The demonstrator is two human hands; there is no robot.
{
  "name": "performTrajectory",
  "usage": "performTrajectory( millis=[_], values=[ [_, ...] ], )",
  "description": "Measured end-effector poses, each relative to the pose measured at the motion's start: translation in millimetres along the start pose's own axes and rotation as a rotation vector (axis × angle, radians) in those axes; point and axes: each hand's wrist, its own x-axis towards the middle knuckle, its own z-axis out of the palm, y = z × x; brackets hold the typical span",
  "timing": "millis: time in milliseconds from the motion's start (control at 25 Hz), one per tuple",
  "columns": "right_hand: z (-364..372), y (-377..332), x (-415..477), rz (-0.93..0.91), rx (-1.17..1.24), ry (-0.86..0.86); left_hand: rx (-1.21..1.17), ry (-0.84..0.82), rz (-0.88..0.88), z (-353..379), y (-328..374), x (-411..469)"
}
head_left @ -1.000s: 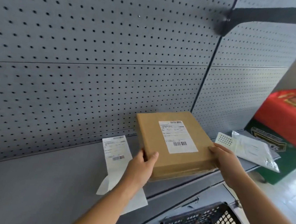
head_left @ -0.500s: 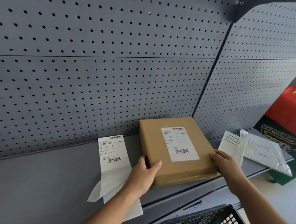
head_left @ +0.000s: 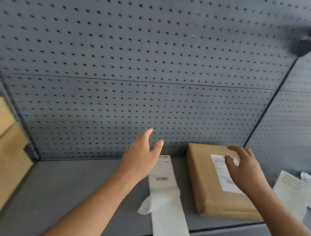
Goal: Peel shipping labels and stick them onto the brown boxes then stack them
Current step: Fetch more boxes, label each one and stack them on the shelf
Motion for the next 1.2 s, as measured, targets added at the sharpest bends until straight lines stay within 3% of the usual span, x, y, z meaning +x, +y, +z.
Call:
performTrajectory(
  millis=[320,680,920,1080,1200],
  values=[
    [41,-186,-21,-0.332,0.143,-0.074,0.293,0.396,-0.002,-196,-32,-30],
    [103,-357,-87,-0.542,0.332,-0.255,0.418,0.630,-0.264,-358,-127,-107],
    [152,-436,-132,-0.504,0.563,-0.456,0.428,0.672,-0.478,-413,-212,-152],
    [174,-468,-153,-0.296,0.774,-0.649,0.291,0.718,-0.576,-428,-255,-170],
    [194,-478,-163,-0.136,0.838,-0.756,0.030,0.749,-0.628,-430,-271,-176]
  ],
)
